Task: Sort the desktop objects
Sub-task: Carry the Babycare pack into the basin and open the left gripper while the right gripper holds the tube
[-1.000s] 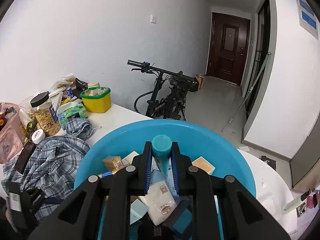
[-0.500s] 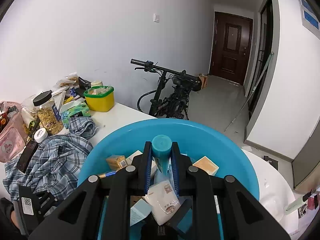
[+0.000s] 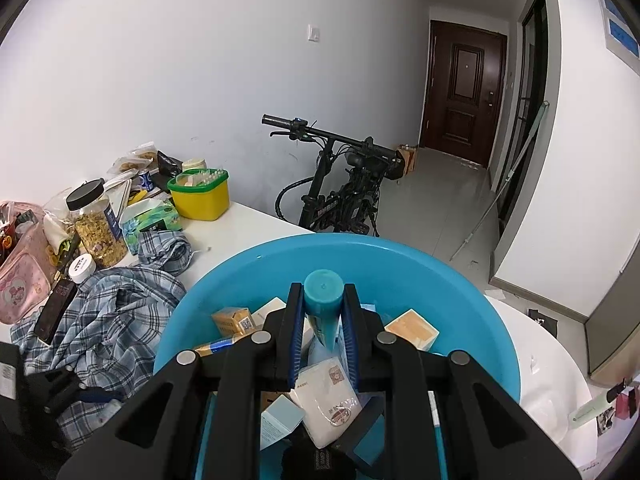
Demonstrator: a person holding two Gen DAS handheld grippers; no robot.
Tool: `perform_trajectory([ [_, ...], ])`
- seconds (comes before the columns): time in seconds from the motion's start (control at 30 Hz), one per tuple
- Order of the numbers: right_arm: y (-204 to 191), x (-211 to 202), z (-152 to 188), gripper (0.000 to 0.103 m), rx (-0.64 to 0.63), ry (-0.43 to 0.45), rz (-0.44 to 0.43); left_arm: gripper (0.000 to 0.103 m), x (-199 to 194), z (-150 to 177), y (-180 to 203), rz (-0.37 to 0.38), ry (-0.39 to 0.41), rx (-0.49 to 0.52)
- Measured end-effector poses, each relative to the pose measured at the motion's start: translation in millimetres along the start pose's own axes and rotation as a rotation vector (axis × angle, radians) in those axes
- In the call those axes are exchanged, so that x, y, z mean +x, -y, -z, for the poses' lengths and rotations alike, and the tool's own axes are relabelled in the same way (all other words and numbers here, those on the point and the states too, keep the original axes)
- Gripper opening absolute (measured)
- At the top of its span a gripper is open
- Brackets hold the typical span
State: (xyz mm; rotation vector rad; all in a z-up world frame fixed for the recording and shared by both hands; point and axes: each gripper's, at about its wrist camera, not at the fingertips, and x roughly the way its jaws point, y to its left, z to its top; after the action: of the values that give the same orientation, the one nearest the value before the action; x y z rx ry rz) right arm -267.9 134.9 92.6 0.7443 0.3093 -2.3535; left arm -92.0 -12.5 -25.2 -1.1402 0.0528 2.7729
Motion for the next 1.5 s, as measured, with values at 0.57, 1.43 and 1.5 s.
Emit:
perform_trajectory([
  [0.57, 20, -4, 5, 0.017, 0.032, -0.002, 0.012, 0.082, -52, -154, 0, -0.05, 0.249, -0.011],
  [1.43, 22, 6, 6, 0.017, 0.024, -0.029, 0.051, 0.082, 67, -191, -27, -0.078, 0.14, -0.04],
  [1.5, 22, 4, 6, 0.017, 0.023, -0.024, 0.055, 0.082, 63, -193, -26, -0.078, 0.145, -0.039],
])
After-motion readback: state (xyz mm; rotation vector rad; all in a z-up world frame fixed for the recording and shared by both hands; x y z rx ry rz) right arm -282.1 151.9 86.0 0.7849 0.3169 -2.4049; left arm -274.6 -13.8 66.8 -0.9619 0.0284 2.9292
